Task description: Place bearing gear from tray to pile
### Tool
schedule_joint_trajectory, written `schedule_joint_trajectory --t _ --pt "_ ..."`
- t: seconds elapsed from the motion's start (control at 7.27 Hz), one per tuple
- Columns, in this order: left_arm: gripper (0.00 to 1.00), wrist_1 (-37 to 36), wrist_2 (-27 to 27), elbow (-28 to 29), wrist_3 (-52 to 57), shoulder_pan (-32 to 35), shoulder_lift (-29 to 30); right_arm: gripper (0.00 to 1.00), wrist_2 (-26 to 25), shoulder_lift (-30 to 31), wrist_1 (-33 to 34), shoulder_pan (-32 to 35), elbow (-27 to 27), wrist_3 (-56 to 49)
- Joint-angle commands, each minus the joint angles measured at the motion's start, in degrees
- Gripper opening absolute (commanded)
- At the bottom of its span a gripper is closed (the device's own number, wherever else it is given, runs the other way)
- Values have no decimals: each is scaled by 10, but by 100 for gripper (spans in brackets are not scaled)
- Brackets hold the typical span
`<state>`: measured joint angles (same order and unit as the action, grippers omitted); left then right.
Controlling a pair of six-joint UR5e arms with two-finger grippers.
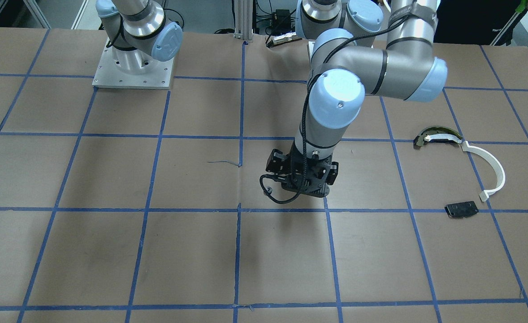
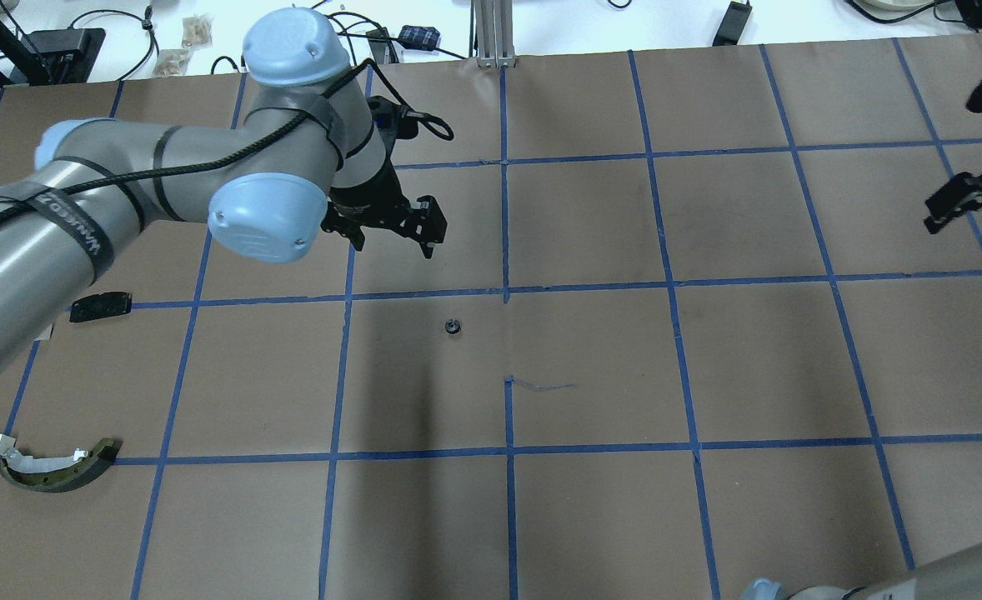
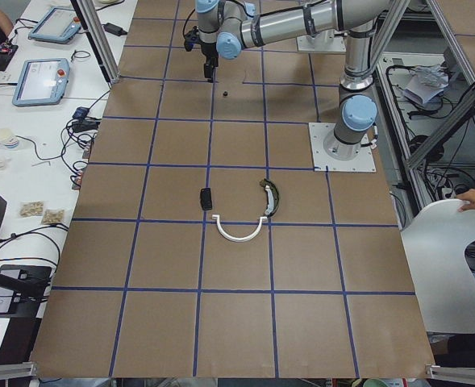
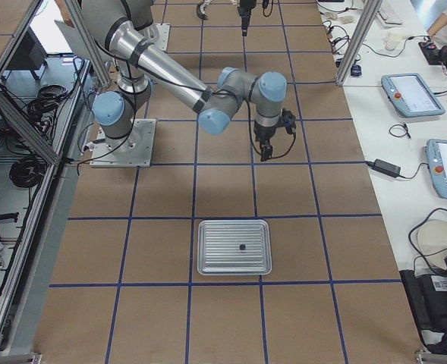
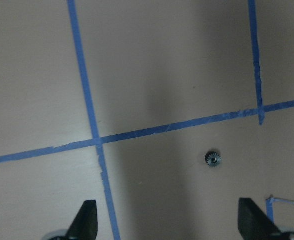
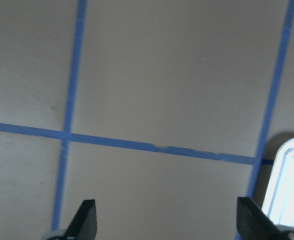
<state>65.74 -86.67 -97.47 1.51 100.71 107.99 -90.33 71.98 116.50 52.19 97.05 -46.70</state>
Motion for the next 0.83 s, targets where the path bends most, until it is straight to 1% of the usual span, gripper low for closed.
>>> schedule_joint_trajectory --t 0.0,0.14,0.28,0.55,0.69 --pt "100 -38 -2 -4 5 40 58 100 0 -86 17 -130 -52 -133" --pt "100 -38 -3 -4 9 43 73 100 -1 -122 65 -151 -56 -165" --pt "100 -38 -3 -4 11 44 80 100 -2 -144 113 -152 -54 -179" --pt "100 -37 -3 -19 28 45 92 100 -5 -159 115 -153 -58 -179" --pt "100 -38 -3 -22 29 45 101 88 -16 -160 111 -154 -57 -179"
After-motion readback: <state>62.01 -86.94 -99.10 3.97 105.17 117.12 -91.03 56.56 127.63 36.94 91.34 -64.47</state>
